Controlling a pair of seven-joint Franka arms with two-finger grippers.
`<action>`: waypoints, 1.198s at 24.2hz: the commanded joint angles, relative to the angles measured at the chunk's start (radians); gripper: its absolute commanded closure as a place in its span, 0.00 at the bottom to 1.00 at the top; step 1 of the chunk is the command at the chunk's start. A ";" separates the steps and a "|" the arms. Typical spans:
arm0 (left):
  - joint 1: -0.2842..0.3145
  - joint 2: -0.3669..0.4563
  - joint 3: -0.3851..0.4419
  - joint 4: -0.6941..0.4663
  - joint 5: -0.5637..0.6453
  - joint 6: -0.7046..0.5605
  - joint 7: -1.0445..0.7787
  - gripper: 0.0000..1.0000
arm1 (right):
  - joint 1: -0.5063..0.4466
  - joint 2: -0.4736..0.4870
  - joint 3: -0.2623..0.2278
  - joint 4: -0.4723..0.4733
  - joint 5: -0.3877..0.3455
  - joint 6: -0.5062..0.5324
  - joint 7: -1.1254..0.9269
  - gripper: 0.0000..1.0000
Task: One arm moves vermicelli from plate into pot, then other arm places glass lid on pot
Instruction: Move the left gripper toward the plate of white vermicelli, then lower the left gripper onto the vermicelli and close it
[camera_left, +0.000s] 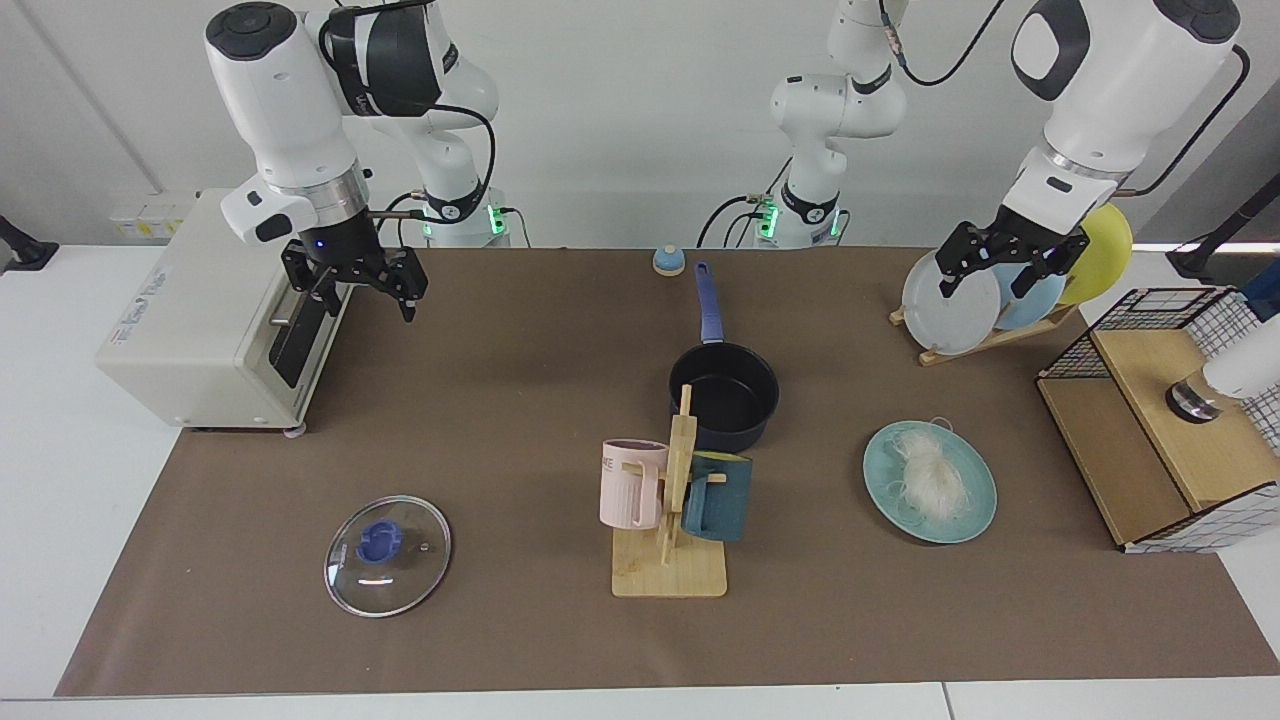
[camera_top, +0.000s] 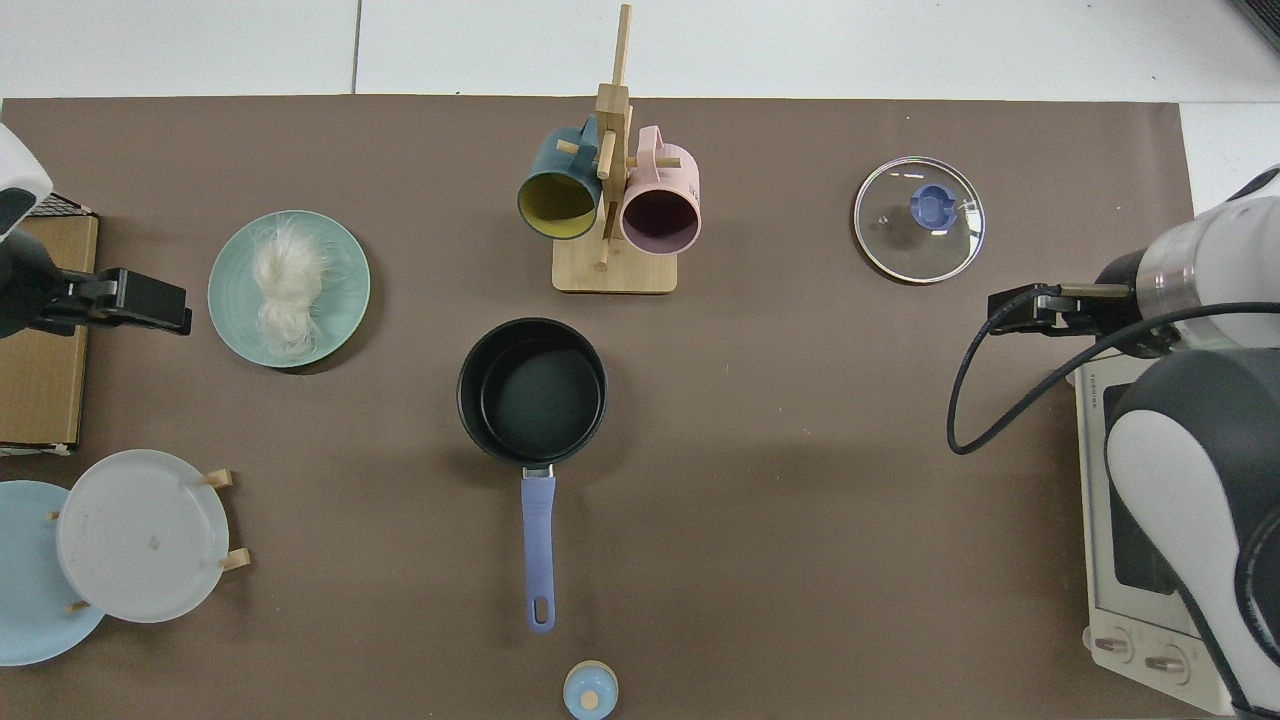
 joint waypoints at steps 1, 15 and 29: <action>-0.003 -0.013 -0.004 -0.006 0.019 -0.007 0.016 0.00 | -0.013 -0.019 0.008 -0.018 -0.004 0.000 -0.014 0.00; -0.001 0.039 0.004 0.004 0.018 0.039 0.016 0.00 | -0.013 -0.013 0.008 -0.017 0.007 0.017 -0.012 0.00; 0.002 0.197 0.005 -0.074 0.001 0.343 0.016 0.00 | -0.013 -0.026 0.008 -0.017 0.010 -0.043 -0.015 0.00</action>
